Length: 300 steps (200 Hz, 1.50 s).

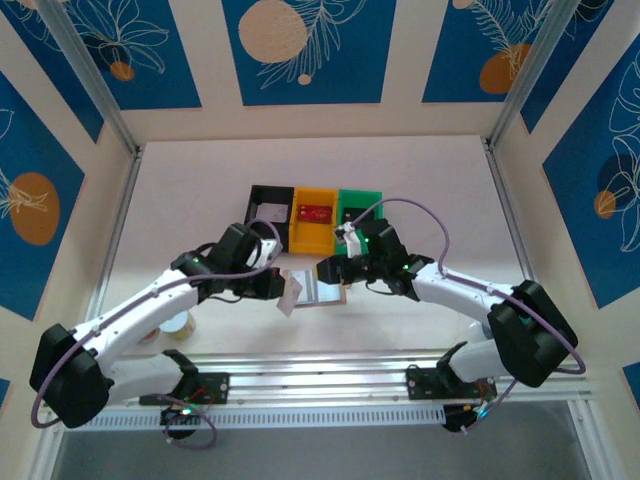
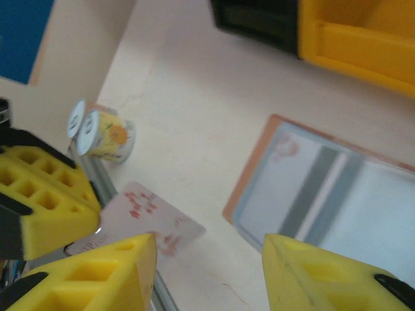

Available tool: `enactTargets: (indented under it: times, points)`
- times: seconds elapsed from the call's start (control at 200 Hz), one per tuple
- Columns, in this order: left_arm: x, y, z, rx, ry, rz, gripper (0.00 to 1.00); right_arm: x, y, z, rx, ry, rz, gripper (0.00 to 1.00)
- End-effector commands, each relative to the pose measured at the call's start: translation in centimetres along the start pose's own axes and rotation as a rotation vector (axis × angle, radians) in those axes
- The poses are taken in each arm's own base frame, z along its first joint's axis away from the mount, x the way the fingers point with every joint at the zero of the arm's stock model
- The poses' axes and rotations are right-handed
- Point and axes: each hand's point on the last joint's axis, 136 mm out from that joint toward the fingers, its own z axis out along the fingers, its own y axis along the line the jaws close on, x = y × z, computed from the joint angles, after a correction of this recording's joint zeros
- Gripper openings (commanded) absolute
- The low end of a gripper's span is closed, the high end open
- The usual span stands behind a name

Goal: Take the credit cards out of the card holder

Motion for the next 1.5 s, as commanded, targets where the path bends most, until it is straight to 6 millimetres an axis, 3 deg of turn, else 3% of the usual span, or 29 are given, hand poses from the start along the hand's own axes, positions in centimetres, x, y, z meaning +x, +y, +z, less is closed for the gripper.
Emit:
enactTargets:
  times: [0.0,0.225,0.63,0.89,1.185,1.495]
  points:
    - [2.5,-1.5,-0.8,0.082,0.150,0.075,0.00,0.7,3.5,-0.1,-0.145,0.015,-0.130,0.48]
    - [2.3,-3.0,-2.1,0.143,0.180,0.145,0.00,2.5,6.2,0.6,-0.259,0.073,-0.226,0.48]
    - [0.6,-2.6,-3.3,0.166,0.137,0.151,0.00,3.7,7.5,0.8,-0.342,0.112,-0.277,0.46]
    - [0.2,-3.6,-4.1,0.229,0.114,0.158,0.00,4.0,7.5,1.2,-0.340,0.137,-0.279,0.43]
    - [0.9,-3.3,-4.1,0.223,0.112,0.155,0.00,2.8,6.9,-0.3,-0.285,0.051,-0.303,0.44]
    - [1.1,-3.8,-4.3,0.257,0.121,0.153,0.00,2.8,6.7,-0.4,-0.272,0.047,-0.311,0.44]
